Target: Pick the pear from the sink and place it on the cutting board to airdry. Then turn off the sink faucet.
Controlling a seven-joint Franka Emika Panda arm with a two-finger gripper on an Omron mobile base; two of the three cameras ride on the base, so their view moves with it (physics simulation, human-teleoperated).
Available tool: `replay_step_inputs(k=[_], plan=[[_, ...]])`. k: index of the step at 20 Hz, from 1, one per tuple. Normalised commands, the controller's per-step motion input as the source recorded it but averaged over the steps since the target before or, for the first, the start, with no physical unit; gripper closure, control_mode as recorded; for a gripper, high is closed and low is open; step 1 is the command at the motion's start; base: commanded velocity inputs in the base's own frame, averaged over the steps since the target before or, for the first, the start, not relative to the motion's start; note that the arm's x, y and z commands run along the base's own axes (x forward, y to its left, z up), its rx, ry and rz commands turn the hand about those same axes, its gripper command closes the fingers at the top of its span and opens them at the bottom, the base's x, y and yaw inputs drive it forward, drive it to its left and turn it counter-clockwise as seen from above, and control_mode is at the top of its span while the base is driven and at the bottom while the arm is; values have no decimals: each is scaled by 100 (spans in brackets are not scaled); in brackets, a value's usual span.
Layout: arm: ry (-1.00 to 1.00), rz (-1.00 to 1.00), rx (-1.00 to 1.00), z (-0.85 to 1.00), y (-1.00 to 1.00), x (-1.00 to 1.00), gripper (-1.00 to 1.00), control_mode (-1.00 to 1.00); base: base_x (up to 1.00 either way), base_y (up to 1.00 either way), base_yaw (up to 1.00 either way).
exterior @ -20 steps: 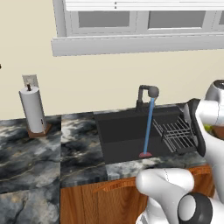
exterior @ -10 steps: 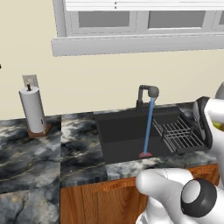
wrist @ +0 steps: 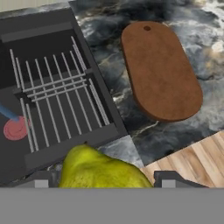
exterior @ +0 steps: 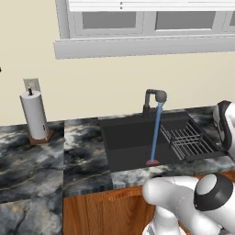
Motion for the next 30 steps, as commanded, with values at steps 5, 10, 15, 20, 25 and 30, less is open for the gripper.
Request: replay_step_inputs(k=[5, 10, 15, 20, 25, 30], plan=[[0, 0, 0, -8, -38, 13, 100, -100, 0, 0, 0], [-1, 0, 0, -5, -34, 9, 100, -100, 0, 0, 0], [-5, 0, 0, -4, -22, -1, 100, -100, 0, 0, 0], [-11, 1, 0, 0, -21, -16, 100, -100, 0, 0, 0], [-7, 1, 0, -5, -23, 0, 100, -100, 0, 0, 0], [-2, 0, 0, -6, -28, 4, 100, -100, 0, 0, 0]])
